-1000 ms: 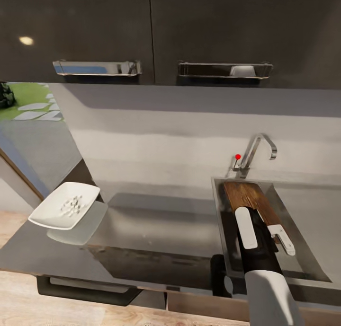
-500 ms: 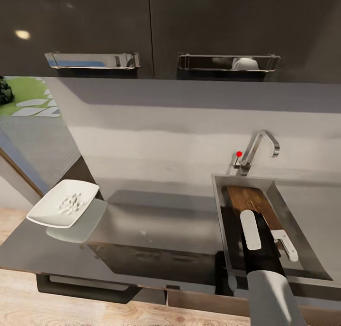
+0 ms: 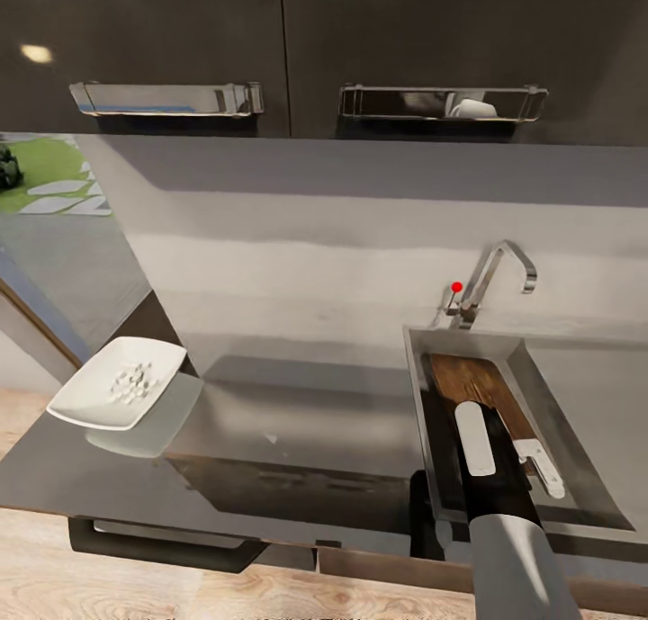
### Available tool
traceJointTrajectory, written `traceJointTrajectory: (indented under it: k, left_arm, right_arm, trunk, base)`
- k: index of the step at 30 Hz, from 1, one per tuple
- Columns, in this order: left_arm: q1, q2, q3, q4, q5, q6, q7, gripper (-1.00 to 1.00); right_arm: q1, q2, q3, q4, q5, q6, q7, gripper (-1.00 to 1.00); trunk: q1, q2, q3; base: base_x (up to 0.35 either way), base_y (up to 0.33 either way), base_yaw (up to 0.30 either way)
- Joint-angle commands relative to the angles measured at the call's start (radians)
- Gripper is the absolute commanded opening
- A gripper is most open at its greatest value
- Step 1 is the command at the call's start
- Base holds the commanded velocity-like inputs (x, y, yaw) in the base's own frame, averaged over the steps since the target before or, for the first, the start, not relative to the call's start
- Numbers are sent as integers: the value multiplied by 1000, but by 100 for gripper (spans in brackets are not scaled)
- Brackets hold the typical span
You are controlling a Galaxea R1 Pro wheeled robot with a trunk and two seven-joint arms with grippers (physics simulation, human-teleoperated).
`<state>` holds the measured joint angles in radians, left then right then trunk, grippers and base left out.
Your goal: In the kitchen, take the Vidalia onion out of the sink, dice it on the chopping board with the paring knife, put the diced onion into the bowl on the countertop, then place both the paring knife and the chopping board into the sink.
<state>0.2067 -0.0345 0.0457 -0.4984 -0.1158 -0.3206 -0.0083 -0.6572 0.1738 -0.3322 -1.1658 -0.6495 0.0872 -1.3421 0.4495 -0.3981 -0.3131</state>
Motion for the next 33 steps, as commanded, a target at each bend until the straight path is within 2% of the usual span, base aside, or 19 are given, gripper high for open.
traceJointTrajectory:
  k: [1,11,12,22,24,26,27,30,33]
  left_arm:
    - [0,-1,5,-2,-10,-2,-1,100]
    - [0,-1,5,-2,-10,-2,-1,100]
    - [0,-1,5,-2,-10,-2,-1,100]
    - [0,-1,5,-2,-10,-2,-1,100]
    - [0,-1,5,-2,-10,-2,-1,100]
    - [0,-1,5,-2,-10,-2,-1,100]
    - [0,-1,5,-1,-10,-2,-1,100]
    - [0,-1,5,0,-10,-2,-1,100]
    - [0,-1,5,0,-10,-2,-1,100]
  right_arm:
    - [-1,1,-2,1,-1,9,-4,-100]
    - [-1,1,-2,5,-3,9,-3,-100]
    - [-1,1,-2,5,-3,9,-3,100]
    - [-1,1,-2,-6,-4,9,-6,100]
    - [-1,1,1,-49,-4,13,-7,100]
    - [-1,1,10,-179,-4,36,-8,100]
    - [-1,1,20,-230,-4,60,-9,100]
    - [-1,1,99,-396,-3,217,-9,100]
    - [-1,1,154,-443,-3,280,-8,100]
  trunk:
    - [1,-2,-3]
    - [1,-2,-15]
    - [1,-2,-15]
    - [1,-2,-15]
    - [1,-2,-15]
    - [1,-2,-15]
    - [1,-2,-15]
    - [1,-2,-15]
    - [1,-2,-15]
  base:
    - [0,0,0]
    - [0,0,0]
    - [0,0,0]
    - [0,0,0]
    - [0,0,0]
    - [0,0,0]
    - [0,0,0]
    - [-84,0,0]
    - [-146,0,0]
